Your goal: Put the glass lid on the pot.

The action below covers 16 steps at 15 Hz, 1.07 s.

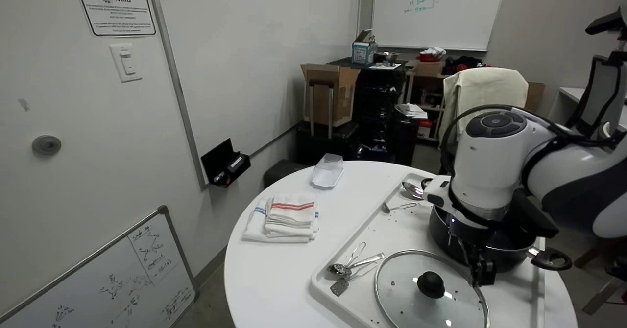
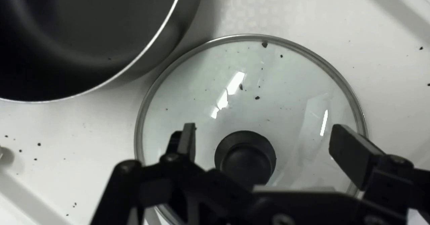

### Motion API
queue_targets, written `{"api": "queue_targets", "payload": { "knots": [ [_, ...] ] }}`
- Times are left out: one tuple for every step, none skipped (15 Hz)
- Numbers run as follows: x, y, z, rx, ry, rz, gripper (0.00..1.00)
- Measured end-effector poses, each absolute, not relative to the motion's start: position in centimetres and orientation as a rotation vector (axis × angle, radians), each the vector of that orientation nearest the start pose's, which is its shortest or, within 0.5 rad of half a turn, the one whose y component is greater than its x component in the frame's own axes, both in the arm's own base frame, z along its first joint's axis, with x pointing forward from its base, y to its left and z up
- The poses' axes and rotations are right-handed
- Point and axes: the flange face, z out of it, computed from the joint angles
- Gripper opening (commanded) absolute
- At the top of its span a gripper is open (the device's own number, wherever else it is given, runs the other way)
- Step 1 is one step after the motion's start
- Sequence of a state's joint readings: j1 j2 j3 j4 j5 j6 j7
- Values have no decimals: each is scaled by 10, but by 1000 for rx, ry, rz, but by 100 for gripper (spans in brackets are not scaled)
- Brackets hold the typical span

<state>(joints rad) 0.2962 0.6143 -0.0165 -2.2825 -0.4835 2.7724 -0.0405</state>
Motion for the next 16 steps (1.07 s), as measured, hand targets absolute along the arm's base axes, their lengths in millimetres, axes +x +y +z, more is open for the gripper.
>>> {"api": "queue_targets", "payload": {
  "knots": [
    [468, 159, 66, -3046, -1277, 167, 100],
    [469, 162, 60, -3039, -1288, 165, 100],
    [469, 166, 54, -3032, -1297, 163, 100],
    [470, 168, 48, -3027, -1304, 162, 100],
    [471, 170, 42, -3023, -1309, 163, 100],
    [472, 171, 37, -3020, -1311, 164, 100],
    [474, 172, 33, -3019, -1312, 165, 100],
    [476, 173, 29, -3019, -1311, 164, 100],
    [478, 173, 25, -3019, -1311, 164, 100],
    [480, 173, 23, -3020, -1309, 161, 100],
    [483, 174, 21, -3021, -1308, 158, 100],
    [485, 174, 20, -3022, -1305, 154, 100],
    [487, 174, 19, -3024, -1302, 149, 100],
    [490, 174, 19, -3025, -1295, 143, 100],
    [492, 174, 19, -3025, -1288, 139, 100],
    [494, 174, 18, -3024, -1280, 136, 100]
  ]
}}
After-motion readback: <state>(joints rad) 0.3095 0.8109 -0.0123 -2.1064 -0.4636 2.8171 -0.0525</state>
